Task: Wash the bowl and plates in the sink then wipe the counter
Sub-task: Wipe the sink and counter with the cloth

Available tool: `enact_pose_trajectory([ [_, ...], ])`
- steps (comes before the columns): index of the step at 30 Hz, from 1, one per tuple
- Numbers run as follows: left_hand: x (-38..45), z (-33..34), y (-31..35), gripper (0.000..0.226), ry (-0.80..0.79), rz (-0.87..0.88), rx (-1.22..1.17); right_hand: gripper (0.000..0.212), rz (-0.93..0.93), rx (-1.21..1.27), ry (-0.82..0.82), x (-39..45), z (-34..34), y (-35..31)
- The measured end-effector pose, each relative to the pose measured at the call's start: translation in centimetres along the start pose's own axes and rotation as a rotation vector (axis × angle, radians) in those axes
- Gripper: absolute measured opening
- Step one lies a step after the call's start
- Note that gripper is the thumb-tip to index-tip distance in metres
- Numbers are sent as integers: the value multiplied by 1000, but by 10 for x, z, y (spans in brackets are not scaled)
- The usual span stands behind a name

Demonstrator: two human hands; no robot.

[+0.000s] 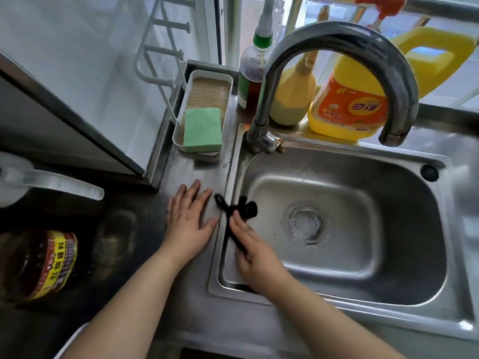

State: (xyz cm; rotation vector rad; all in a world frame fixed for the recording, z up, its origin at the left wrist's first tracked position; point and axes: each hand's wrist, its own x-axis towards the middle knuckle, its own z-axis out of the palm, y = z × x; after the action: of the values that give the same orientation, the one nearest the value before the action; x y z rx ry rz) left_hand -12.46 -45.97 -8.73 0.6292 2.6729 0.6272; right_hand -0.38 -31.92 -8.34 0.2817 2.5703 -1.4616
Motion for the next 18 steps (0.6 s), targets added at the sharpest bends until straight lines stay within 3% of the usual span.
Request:
enact_pose_trajectory([
  [4,1,-3,2,65,-29,-15,-18,63,27,104,20,-36,0,-1],
  [6,1,-4,1,65,-31,-10,-24,67,230,257,72,-23,0,4],
  [8,1,-5,0,69,-37,2,-34,57,410,282,86,-3,4,4],
  [10,1,-5,-1,68,-48,14,-42,42,402,247,99,0,11,-4],
  [15,0,-7,-1,71,-40,25,-56,68,293,152,87,-35,6,-19],
  [18,1,-7,-1,69,-41,30,-50,57,402,134,101,3,2,-15],
])
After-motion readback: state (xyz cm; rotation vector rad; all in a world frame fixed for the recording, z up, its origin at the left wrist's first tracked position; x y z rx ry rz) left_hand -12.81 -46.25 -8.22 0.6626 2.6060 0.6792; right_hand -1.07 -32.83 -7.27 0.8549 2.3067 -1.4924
